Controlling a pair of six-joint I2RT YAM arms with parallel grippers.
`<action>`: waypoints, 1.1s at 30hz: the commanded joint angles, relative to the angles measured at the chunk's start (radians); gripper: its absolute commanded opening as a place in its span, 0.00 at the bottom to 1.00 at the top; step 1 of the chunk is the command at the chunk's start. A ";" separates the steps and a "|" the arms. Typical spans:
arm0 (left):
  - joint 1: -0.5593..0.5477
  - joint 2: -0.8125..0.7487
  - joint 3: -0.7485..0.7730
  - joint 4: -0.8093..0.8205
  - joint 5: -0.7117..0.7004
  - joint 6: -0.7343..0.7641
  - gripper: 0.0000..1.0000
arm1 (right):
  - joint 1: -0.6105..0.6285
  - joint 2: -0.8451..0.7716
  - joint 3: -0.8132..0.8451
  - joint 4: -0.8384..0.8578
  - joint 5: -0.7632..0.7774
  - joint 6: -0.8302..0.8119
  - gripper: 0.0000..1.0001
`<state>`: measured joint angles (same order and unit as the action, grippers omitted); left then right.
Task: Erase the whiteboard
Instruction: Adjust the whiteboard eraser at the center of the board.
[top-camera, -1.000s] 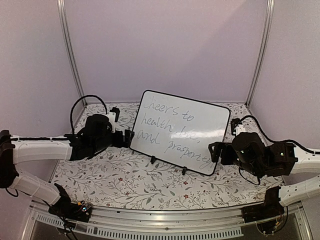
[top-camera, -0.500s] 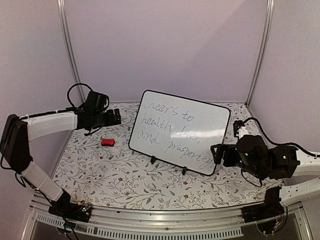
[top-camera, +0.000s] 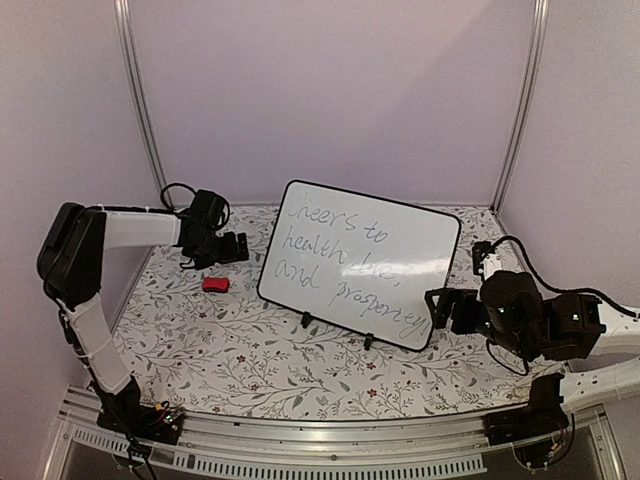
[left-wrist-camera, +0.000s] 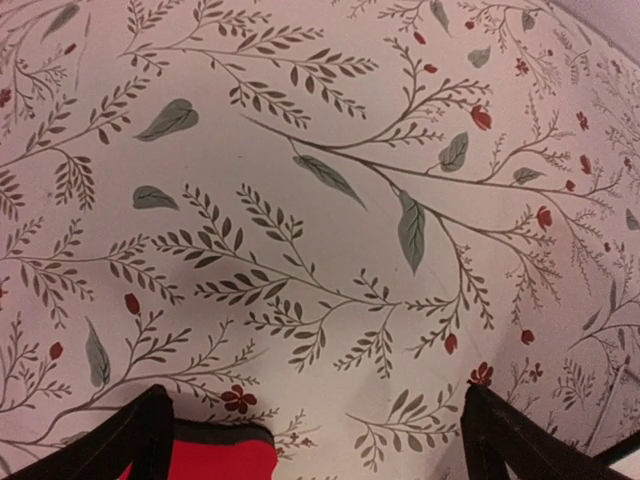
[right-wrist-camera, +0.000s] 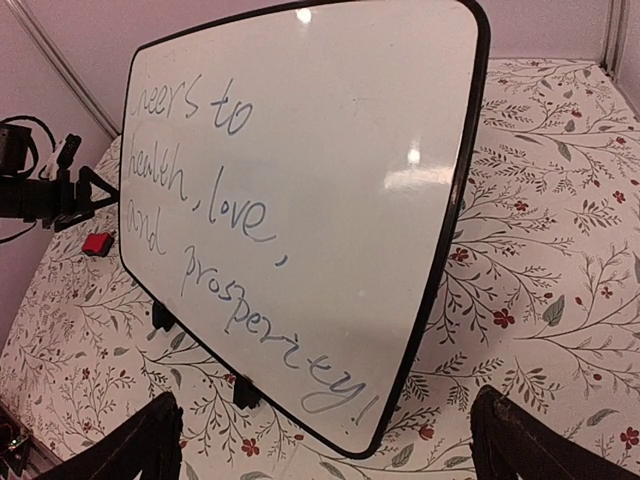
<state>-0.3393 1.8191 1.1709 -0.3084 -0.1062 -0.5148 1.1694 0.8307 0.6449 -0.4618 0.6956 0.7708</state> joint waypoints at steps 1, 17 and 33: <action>0.006 0.061 0.031 -0.026 0.036 0.017 1.00 | -0.002 -0.006 -0.011 0.023 -0.013 0.003 0.99; 0.021 0.068 -0.039 -0.014 0.044 -0.009 1.00 | -0.002 0.020 -0.011 0.043 -0.022 0.002 0.99; 0.021 -0.036 -0.174 0.056 0.090 -0.065 1.00 | -0.002 0.075 0.020 0.069 -0.031 -0.028 0.99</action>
<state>-0.3279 1.8210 1.0363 -0.2436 -0.0444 -0.5484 1.1694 0.8944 0.6449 -0.4168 0.6666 0.7635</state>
